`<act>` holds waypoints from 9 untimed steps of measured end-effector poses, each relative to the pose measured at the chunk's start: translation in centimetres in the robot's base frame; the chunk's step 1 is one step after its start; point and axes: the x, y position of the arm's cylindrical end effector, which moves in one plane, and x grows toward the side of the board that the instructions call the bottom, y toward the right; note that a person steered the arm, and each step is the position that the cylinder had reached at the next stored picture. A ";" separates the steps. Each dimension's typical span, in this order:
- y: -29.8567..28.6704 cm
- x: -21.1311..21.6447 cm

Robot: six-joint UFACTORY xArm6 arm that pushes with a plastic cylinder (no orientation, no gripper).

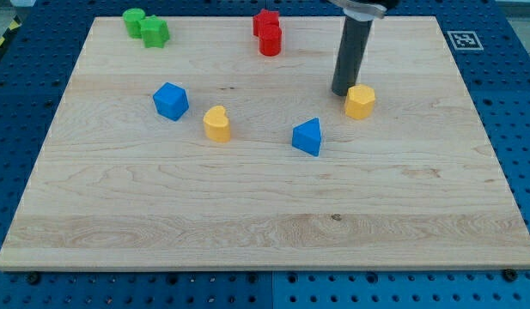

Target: Move the yellow heart down a bit

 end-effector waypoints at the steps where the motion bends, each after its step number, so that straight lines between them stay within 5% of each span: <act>1: -2.8 0.0; 4: -3.5 0.1; 7: -16.5 3.9; 9: -17.4 7.6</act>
